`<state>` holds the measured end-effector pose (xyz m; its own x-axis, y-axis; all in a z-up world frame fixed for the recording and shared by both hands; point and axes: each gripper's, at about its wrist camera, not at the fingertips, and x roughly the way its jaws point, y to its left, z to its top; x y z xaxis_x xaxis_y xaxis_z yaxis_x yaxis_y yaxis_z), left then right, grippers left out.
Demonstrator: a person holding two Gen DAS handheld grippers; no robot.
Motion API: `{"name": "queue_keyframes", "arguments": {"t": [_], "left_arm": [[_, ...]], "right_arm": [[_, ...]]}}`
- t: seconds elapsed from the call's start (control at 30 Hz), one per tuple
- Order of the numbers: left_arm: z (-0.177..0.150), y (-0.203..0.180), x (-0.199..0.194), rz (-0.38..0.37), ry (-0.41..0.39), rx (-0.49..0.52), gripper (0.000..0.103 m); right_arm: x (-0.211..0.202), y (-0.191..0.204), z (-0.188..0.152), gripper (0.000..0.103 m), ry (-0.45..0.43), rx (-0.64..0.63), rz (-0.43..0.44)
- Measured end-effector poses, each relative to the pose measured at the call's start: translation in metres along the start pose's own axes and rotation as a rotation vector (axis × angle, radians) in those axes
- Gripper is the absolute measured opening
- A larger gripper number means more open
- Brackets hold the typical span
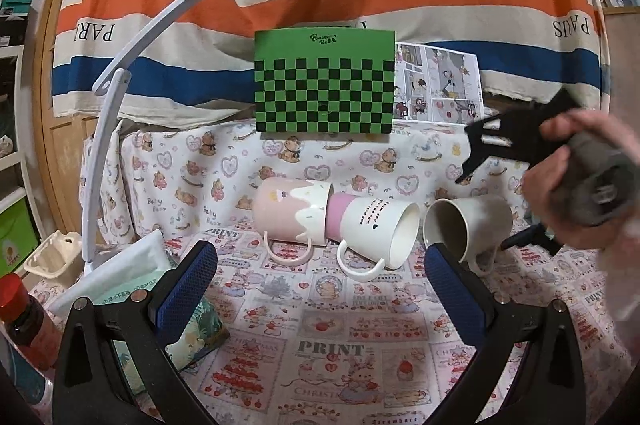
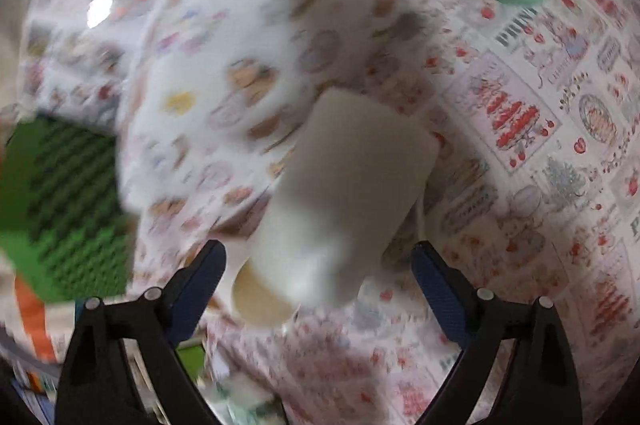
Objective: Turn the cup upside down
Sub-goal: 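Move the right gripper to the white mug lying on its side and grasp its body, then lift the white mug with the right gripper and rotate it rim-down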
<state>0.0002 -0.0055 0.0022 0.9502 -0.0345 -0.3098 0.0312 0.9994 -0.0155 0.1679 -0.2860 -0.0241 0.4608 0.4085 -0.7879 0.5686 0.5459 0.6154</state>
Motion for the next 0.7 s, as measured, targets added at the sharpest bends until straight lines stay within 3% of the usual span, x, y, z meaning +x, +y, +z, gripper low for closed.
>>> {"name": "queue_keyframes", "arguments": {"t": [0.13,0.3,0.4,0.5,0.7], "left_arm": [[0.0,0.001,0.001,0.002,0.005,-0.005,0.103],[0.001,0.005,0.005,0.007,0.024,-0.021,0.103],[0.0,0.007,0.008,0.007,0.041,-0.035,0.103],[0.0,0.011,0.011,-0.001,0.054,-0.056,0.103],[-0.001,0.018,0.019,-0.034,0.095,-0.088,0.103]], "right_arm": [[0.008,-0.005,0.013,0.092,-0.032,0.08,-0.005],[0.005,0.01,0.03,0.089,-0.08,0.084,-0.033],[0.013,0.012,0.036,0.09,-0.039,0.112,-0.054],[0.018,0.014,0.043,0.09,0.008,0.128,-0.012],[0.012,0.037,0.064,0.088,0.114,0.01,0.003]]}}
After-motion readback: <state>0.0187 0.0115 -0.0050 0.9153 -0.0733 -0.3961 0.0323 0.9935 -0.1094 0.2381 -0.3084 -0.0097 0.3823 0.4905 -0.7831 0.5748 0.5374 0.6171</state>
